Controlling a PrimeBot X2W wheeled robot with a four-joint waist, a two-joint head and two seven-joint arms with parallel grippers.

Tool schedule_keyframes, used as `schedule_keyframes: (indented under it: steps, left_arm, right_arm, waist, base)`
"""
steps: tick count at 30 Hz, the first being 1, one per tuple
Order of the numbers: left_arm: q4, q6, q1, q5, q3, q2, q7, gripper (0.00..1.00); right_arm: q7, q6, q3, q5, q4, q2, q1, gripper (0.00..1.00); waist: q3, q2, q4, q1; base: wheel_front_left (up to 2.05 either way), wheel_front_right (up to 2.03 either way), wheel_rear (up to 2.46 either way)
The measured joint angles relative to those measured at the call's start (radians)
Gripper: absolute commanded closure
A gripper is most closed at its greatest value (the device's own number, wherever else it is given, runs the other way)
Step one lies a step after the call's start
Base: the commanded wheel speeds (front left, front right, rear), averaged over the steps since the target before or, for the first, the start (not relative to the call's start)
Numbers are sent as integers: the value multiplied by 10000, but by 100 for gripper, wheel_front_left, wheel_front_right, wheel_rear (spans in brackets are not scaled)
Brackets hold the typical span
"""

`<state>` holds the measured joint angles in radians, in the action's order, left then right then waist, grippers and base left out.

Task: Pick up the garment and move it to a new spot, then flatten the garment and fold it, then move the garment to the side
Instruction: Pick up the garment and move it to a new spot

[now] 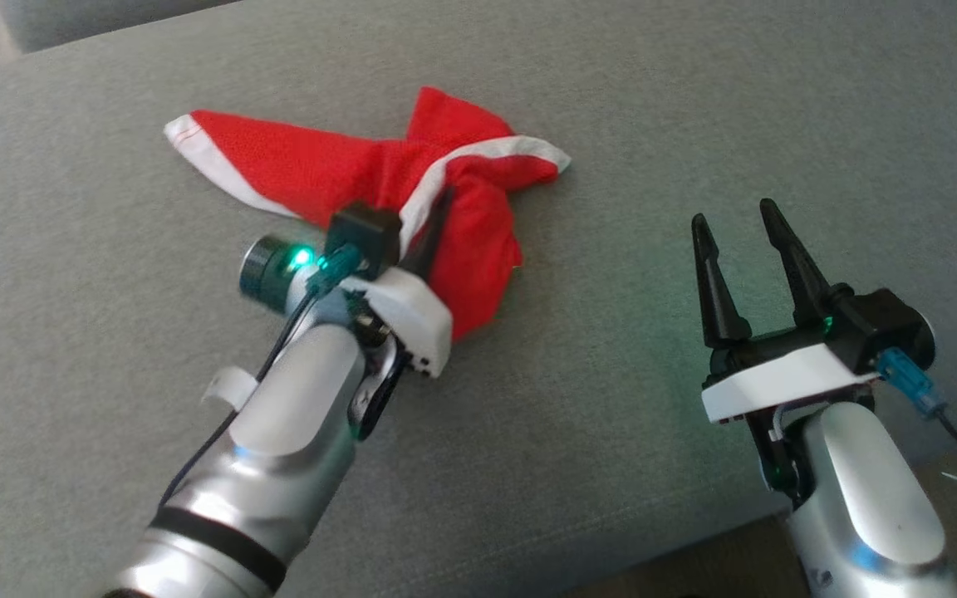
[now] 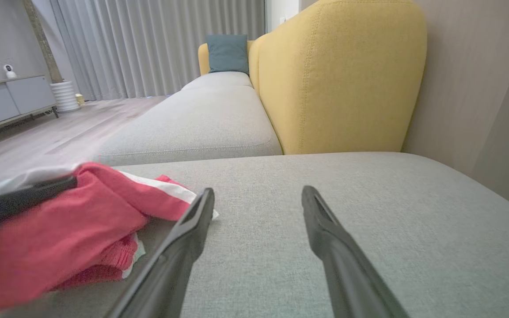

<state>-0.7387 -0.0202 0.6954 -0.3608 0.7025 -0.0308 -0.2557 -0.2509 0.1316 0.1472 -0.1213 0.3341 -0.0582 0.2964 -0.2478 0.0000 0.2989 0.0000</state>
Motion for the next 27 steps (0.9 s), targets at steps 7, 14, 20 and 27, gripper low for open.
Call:
schedule_keyframes:
  steps: [7,14,20,27]
  left_arm:
    - [-150,-690,-730,96,-878,-242,0,0]
    - [784,-1129,-2300,497,-2033,-608,0,0]
    - [2192,-1484,-3728,863,-3404,-640,0,0]
    - [3517,-1712,-5450,1473,-4840,-514,0,0]
  right_arm:
    - [0,-2,-94,121,0,29,-26,0]
    - [0,0,-100,182,40,35,-364,0]
    - [0,0,-184,359,161,38,-620,0]
    - [0,0,-265,460,318,40,-793,0]
  waist:
    - [281,0,-599,0]
    - [793,0,-1107,0]
    - [1204,0,-1434,0]
    - [1698,0,-1688,0]
  base:
    - [0,0,0]
    - [0,0,0]
    - [0,0,0]
    - [0,0,0]
